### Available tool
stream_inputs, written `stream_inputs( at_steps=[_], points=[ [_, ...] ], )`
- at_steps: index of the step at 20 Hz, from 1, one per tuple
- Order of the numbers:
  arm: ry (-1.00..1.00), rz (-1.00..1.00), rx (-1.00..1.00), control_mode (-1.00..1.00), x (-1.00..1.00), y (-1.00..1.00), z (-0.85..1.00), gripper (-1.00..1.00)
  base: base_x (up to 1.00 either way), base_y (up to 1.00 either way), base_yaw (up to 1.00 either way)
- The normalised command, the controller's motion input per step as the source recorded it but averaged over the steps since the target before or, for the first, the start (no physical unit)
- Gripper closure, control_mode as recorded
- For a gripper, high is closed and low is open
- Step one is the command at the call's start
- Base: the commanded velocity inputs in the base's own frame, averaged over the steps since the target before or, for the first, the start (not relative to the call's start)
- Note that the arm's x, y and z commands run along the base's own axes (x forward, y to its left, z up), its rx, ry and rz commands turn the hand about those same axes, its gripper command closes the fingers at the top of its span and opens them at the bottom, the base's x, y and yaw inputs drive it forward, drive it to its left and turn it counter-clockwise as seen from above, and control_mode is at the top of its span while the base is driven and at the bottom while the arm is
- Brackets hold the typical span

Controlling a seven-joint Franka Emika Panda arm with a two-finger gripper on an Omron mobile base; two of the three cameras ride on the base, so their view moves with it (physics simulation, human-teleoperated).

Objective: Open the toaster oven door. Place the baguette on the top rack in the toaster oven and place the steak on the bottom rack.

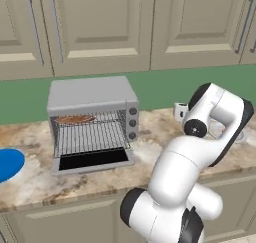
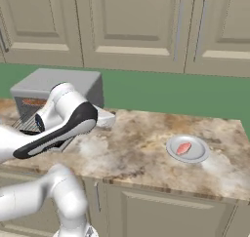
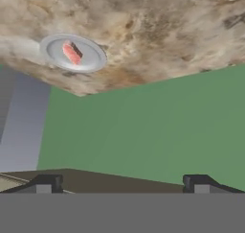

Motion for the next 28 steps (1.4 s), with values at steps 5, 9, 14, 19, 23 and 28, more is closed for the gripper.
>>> stream_inputs(
  at_steps=[5,9,14,19,23,28],
  points=[
    [0.0,0.0,0.0,1.0,0.0,0.0,0.0,-1.0,0.36,-0.42,0.0],
    [0.0,0.0,0.0,1.0,0.0,0.0,0.0,-1.0,0.41,-0.51,0.0],
    [0.0,0.0,0.0,1.0,0.0,0.0,0.0,-1.0,0.37,-0.4,0.0],
    [0.03,0.0,0.03,-1.0,0.08,-0.01,-0.05,-1.0,0.31,-0.05,0.0],
    [0.35,0.0,0.22,-1.0,0.52,-0.22,-0.16,-1.0,0.0,0.0,0.0],
    [0.55,-0.01,0.27,-1.0,0.61,-0.68,-0.11,-1.0,0.0,0.0,0.0]
  ],
)
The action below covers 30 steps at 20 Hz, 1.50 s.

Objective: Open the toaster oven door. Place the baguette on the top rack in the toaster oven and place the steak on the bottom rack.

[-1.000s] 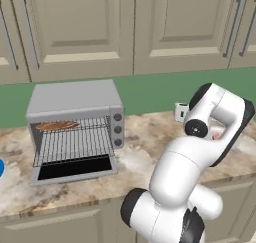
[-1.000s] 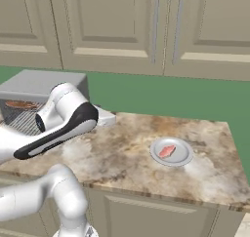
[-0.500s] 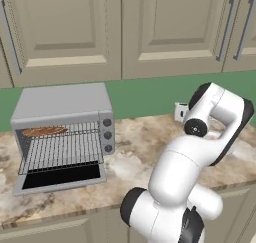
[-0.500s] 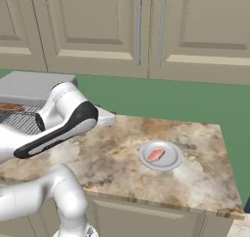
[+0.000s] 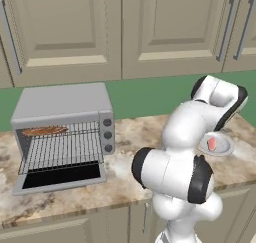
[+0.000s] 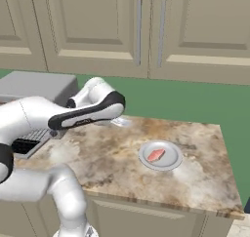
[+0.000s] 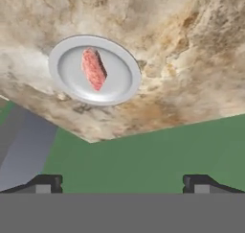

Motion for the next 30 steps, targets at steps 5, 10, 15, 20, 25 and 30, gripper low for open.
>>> stream_inputs(
  at_steps=[5,10,15,20,25,30],
  points=[
    [0.4,-0.02,0.06,-1.0,0.62,-0.57,-0.93,-1.0,0.0,0.0,0.0],
    [0.26,0.0,0.13,-1.0,0.54,-0.44,-0.97,-1.0,0.0,0.0,0.0],
    [0.15,0.0,0.07,-1.0,0.22,-0.45,-0.58,-1.0,0.0,0.0,0.0],
    [0.0,0.0,0.0,-1.0,0.13,-0.29,-0.17,-1.0,0.0,0.0,0.0],
    [0.1,0.0,0.0,-1.0,0.19,-0.02,-0.4,-1.0,0.0,0.0,0.0],
    [0.08,0.0,0.0,-1.0,0.01,-0.08,-0.35,-1.0,0.0,0.0,0.0]
  ],
)
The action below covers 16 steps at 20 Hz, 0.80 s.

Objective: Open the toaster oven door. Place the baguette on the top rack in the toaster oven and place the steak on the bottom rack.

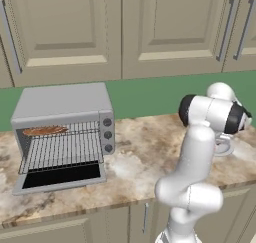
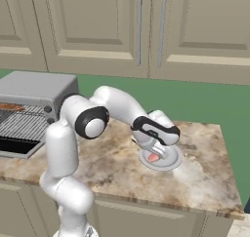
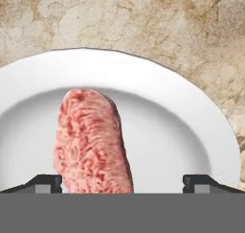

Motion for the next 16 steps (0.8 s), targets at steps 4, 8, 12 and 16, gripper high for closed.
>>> stream_inputs(
  at_steps=[4,8,12,16],
  points=[
    [0.08,0.0,0.0,-1.0,0.21,-0.02,-0.35,-1.0,0.0,0.0,0.0],
    [0.08,0.0,0.0,-1.0,0.22,0.0,-0.34,-1.0,0.0,0.0,0.0],
    [0.08,0.0,0.0,-1.0,0.01,0.0,-0.42,-1.0,0.0,0.0,0.0],
    [0.01,0.0,0.0,-1.0,0.0,0.0,-0.08,1.0,0.0,0.0,0.0]
  ],
)
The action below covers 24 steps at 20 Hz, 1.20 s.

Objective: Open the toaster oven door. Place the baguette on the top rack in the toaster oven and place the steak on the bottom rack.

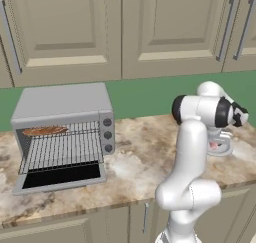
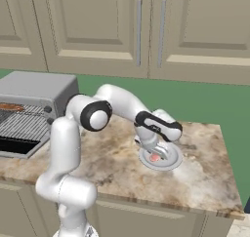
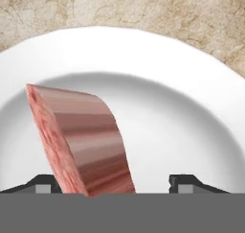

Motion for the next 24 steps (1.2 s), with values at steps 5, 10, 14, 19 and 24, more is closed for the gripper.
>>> stream_inputs(
  at_steps=[5,10,14,19,24],
  points=[
    [0.0,0.0,0.0,-1.0,-0.11,0.0,0.0,1.0,0.0,0.0,0.0],
    [-0.01,0.02,0.0,-1.0,-0.35,0.11,0.12,1.0,0.0,0.0,0.0],
    [0.0,0.08,0.0,-1.0,-0.52,0.68,0.47,1.0,0.0,0.0,0.0],
    [0.0,0.31,0.0,-1.0,-0.51,1.0,0.86,1.0,0.0,0.0,0.0],
    [0.0,0.47,-0.06,-1.0,-0.03,1.0,1.0,1.0,0.0,0.0,0.0]
  ],
)
